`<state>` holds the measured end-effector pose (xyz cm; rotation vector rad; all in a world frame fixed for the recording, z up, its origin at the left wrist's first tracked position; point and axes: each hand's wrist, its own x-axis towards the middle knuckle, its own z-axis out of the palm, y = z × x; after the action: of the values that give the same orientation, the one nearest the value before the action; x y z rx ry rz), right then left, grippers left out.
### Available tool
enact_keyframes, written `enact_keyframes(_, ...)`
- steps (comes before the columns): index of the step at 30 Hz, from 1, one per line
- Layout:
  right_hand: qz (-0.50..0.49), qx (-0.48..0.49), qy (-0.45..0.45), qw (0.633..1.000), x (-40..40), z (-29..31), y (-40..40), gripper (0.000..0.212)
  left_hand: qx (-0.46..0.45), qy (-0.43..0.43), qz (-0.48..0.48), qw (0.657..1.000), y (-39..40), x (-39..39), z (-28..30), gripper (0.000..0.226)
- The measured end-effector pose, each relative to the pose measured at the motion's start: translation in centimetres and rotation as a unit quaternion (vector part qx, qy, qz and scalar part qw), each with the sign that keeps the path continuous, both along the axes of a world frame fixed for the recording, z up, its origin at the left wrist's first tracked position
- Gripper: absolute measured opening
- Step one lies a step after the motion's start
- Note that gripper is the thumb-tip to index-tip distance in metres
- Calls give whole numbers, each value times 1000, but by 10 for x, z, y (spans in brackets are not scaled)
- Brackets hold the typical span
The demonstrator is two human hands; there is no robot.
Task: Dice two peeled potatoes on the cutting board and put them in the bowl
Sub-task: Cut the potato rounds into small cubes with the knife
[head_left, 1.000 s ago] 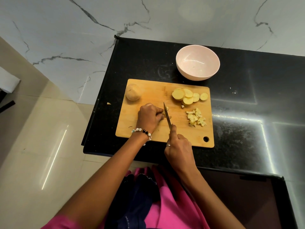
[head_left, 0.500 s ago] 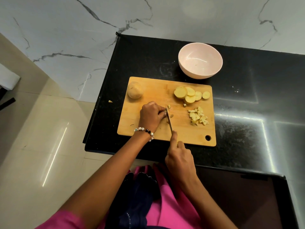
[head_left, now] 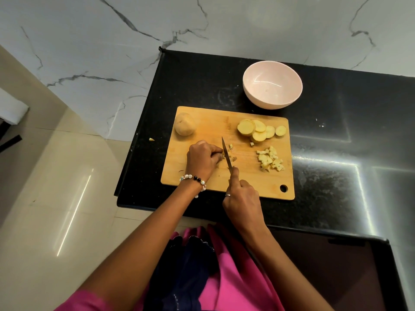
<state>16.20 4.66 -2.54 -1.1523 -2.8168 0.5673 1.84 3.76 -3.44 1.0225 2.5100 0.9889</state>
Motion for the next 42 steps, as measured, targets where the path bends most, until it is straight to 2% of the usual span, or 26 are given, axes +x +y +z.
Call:
enact_keyframes(7,13,37,-82,996,-18,2,-4,70,23,9,8,1000,1,-2,-5,15)
enact_keyframes(15,15,38,-69,997,12,4,-25,76,34,11,28,999,-1,3,-6,18)
enact_keyframes(22,-24,20,-6,999,13,10,-21,66,34,-53,27,998,-8,-6,1,20)
enact_keyframes(28,6,-21,-21,1000,-1,6,-27,66,98,-123,133,978,-17,-8,2,15)
enact_keyframes(34,-21,26,-43,999,-4,-7,-33,72,107,-141,150,973,-19,-7,0,15)
enact_keyframes(42,-96,14,-40,994,16,-3,-2,66,102,-148,149,972,-12,-6,3,14)
